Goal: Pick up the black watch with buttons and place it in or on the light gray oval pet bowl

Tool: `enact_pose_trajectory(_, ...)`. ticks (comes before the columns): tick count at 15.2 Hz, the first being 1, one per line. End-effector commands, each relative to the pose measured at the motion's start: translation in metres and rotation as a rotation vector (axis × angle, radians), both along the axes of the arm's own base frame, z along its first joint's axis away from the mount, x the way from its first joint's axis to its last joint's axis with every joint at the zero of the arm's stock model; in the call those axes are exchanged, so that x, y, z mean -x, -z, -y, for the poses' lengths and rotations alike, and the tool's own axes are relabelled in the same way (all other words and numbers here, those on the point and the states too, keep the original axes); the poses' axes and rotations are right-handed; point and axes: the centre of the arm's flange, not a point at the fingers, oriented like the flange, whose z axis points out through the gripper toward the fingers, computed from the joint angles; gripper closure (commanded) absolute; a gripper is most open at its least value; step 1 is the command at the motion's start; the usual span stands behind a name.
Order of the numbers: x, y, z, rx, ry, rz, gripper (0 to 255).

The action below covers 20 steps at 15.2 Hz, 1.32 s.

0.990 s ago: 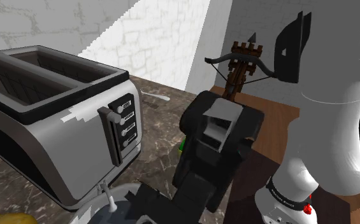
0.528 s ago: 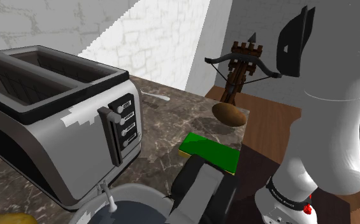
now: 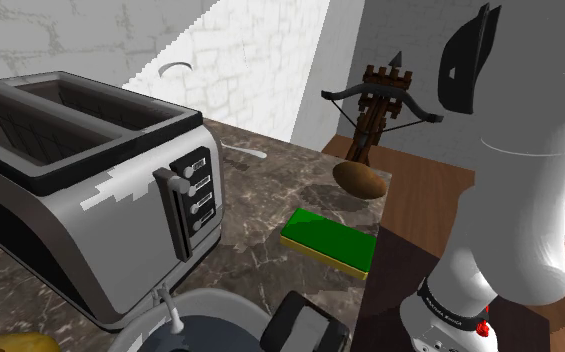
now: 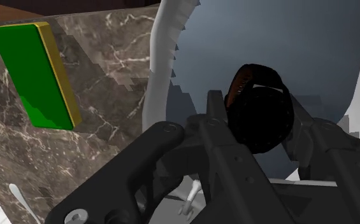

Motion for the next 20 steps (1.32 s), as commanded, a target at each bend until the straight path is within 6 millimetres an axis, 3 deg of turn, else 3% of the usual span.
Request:
enact_pose_trajectory(1, 0.0, 0.001, 0.0, 0.0, 0.0, 0.0, 255)
enact_pose_trajectory(4, 0.0, 0.001, 0.0, 0.0, 0.0, 0.0, 255)
enact_pose_trajectory(5, 0.0, 0.001, 0.0, 0.0, 0.0, 0.0, 0)
enact_pose_trajectory(10, 0.0, 0.001, 0.0, 0.0, 0.0, 0.0, 0)
enact_pose_trajectory(14, 0.004, -0.048, -0.011, 0.0, 0.0, 0.0, 0)
enact_pose_trajectory(20, 0.004, -0.048, -0.011, 0.0, 0.0, 0.0, 0)
